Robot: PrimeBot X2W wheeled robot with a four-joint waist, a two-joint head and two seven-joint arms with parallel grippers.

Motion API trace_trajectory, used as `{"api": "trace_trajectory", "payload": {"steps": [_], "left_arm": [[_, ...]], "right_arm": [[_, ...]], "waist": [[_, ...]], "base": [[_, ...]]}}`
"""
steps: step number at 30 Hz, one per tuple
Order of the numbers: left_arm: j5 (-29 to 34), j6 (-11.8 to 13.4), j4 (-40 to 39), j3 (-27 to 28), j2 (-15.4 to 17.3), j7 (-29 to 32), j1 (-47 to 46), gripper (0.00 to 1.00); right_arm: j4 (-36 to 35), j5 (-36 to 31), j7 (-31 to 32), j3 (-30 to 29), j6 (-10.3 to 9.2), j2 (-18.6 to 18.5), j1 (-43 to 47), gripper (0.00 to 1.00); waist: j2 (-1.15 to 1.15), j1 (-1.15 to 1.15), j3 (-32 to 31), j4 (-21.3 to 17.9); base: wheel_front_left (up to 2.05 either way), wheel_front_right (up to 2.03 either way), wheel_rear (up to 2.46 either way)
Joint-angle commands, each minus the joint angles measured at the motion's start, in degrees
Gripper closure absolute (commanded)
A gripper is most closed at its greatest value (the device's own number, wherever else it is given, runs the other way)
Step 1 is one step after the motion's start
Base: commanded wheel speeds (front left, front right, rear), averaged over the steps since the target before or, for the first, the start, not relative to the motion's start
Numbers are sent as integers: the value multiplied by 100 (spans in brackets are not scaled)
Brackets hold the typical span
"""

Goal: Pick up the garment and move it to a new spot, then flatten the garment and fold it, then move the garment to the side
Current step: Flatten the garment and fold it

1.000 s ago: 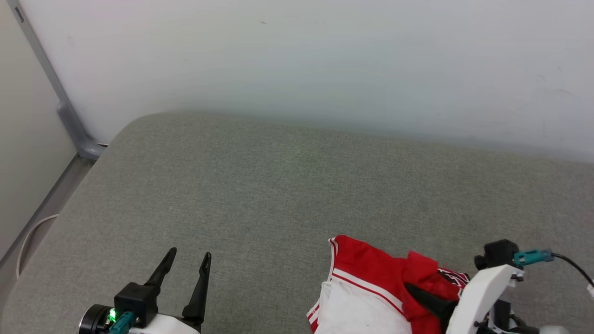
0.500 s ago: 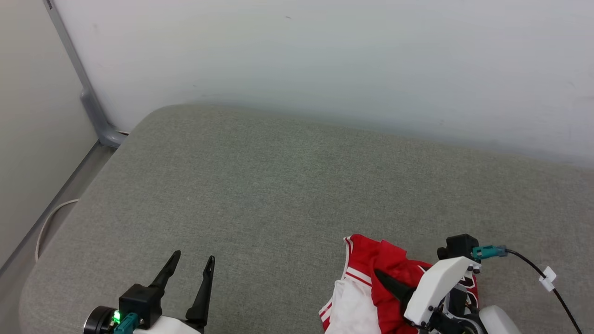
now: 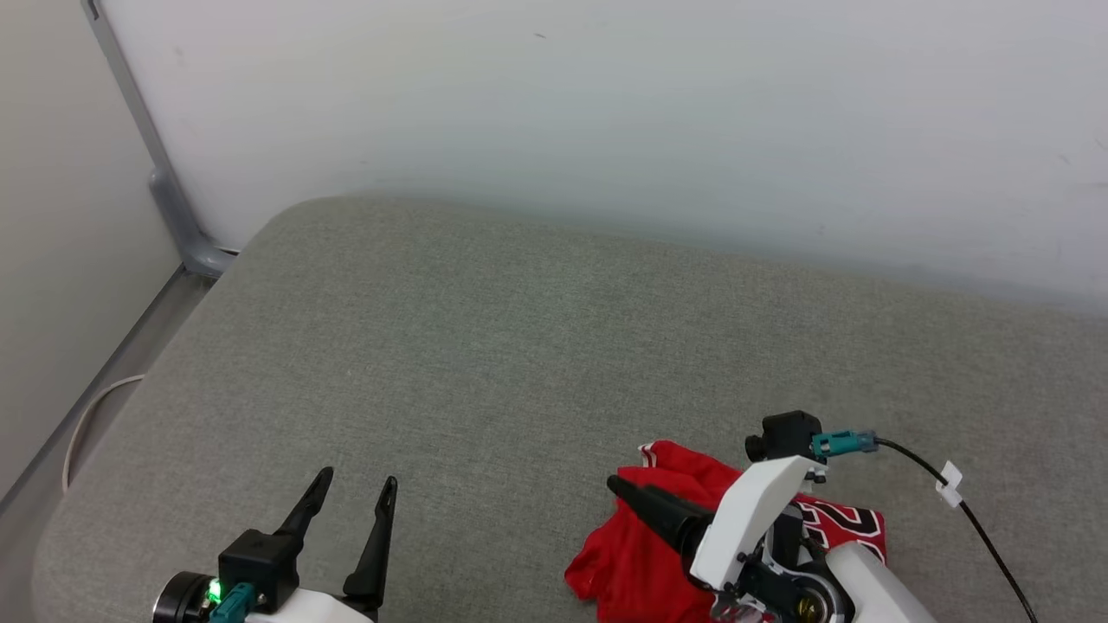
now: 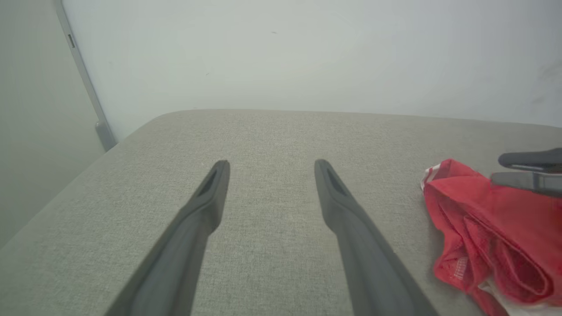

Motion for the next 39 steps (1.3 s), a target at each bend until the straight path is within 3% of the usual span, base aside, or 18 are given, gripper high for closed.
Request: {"api": "trace_trajectory", "payload": {"steps": [1, 4, 8, 13, 17, 21, 28, 39], "left_arm": [[32, -16, -13, 18, -20, -12, 9, 0], [-10, -30, -59, 44, -53, -12, 5, 0], [2, -58, -147, 51, -111, -12, -27, 0], [0, -83, -273, 92, -205, -12, -111, 0], [-5, -105, -388, 164, -274, -12, -144, 0], [31, -120, -473, 224, -343, -12, -128, 0], [116, -165, -576, 312, -437, -12, -49, 0], [431, -274, -766, 557, -635, -12, 185, 0]], "right_arm": [[-53, 25, -67, 30, -3, 5, -160, 0], [-121, -315, -160, 28, -3, 5, -354, 0], [-358, -1523, -347, -197, -3, -69, -573, 0], [-1120, -2967, -645, -364, -3, -694, -512, 0], [-1628, -3747, -999, -727, -6, -1255, -295, 0], [-1987, -4228, -1368, -1224, -4, -1511, 21, 0], [-2505, -4600, -1986, -2055, -5, -1429, 794, 0], [-2897, -5018, -2909, -2622, -5, -684, 1935, 0]], "waist": [[0, 0, -11, -49], [0, 0, -23, -138], [0, 0, -7, -275], [0, 0, 42, -423], [0, 0, 82, -536], [0, 0, 109, -627], [0, 0, 162, -718], [0, 0, 253, -843]], "base": [[0, 0, 0], [0, 0, 0], [0, 0, 0], [0, 0, 0], [0, 0, 0], [0, 0, 0], [0, 0, 0], [0, 0, 0]]}}
